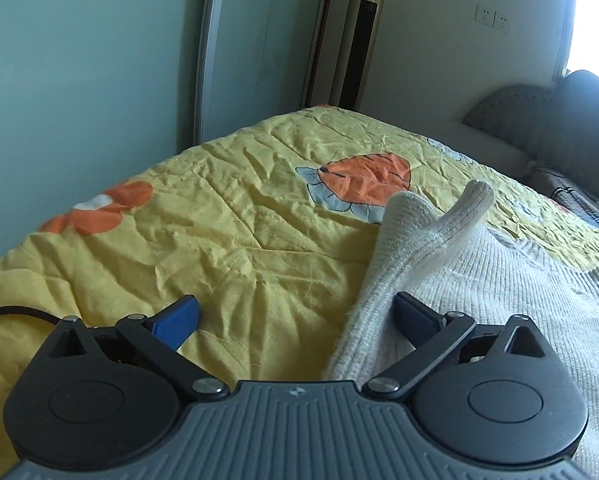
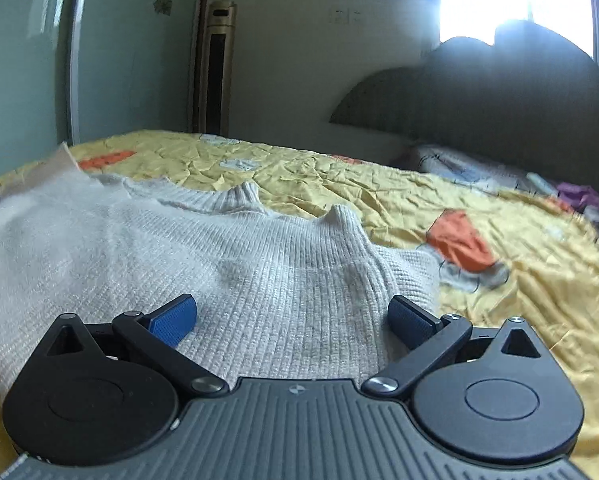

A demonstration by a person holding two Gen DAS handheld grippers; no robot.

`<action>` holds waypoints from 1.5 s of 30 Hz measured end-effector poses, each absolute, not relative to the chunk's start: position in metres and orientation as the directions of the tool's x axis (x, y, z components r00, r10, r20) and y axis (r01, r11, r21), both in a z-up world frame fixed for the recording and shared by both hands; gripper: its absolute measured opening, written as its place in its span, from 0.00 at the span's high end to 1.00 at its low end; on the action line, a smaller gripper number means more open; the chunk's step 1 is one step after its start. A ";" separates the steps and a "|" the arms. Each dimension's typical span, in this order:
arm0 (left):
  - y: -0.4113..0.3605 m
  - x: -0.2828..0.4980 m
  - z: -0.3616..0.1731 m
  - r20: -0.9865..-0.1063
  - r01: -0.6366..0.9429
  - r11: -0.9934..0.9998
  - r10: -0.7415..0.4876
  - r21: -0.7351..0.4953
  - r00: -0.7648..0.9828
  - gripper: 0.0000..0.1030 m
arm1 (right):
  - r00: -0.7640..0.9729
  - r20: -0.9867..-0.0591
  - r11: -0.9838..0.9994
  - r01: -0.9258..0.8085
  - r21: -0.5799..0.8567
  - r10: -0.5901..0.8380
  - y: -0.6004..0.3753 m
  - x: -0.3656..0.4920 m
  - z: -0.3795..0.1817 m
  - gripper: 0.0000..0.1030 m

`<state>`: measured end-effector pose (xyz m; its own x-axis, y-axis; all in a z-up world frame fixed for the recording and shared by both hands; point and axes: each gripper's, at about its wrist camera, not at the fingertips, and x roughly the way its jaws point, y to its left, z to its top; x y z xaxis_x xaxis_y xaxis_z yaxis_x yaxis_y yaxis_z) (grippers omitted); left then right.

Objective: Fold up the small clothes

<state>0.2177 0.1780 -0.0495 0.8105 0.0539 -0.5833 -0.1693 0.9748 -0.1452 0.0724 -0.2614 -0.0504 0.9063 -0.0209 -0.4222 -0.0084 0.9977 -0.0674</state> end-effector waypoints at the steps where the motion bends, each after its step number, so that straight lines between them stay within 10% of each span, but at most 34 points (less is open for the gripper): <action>1: 0.179 0.219 -0.050 -0.582 -0.170 0.975 0.054 -0.146 0.811 0.00 | 0.908 -0.419 1.000 -0.014 -0.018 0.005 -0.269 0.073 -0.049 0.00; 6: 0.184 0.220 -0.047 -0.600 -0.175 0.972 0.047 -0.157 0.799 0.00 | 0.915 -0.399 0.997 -0.043 0.064 0.065 -0.286 0.078 -0.047 0.01; 17: 0.205 0.185 -0.021 -0.677 -0.183 0.952 -0.034 -0.247 0.735 0.00 | 0.872 -0.484 0.947 -0.092 -0.308 -0.073 -0.271 0.069 -0.026 0.03; 23: 0.186 0.183 -0.028 -0.681 -0.166 0.979 0.041 -0.120 0.732 0.00 | 0.837 -0.545 0.989 -0.043 -0.145 -0.043 -0.287 0.069 -0.034 0.01; 28: 0.155 0.165 -0.009 -0.575 -0.152 0.986 0.161 0.064 0.802 0.00 | 0.884 -0.436 0.953 0.033 -0.300 -0.167 -0.242 0.052 -0.011 0.00; 34: 0.110 0.153 0.013 -0.452 -0.055 0.979 0.139 0.194 0.881 0.00 | 0.873 -0.484 0.970 -0.171 -0.174 0.067 -0.188 0.065 -0.006 0.00; 45: 0.109 0.196 -0.025 -0.667 0.039 0.998 0.002 0.047 0.745 0.00 | 0.807 -0.590 0.992 0.096 0.080 -0.030 -0.264 0.143 -0.033 0.03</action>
<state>0.1959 0.1089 -0.0248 0.7455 0.0020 -0.6665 0.0392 0.9981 0.0468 0.1425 -0.2641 -0.0330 0.8071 -0.0303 -0.5896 0.0956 0.9922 0.0800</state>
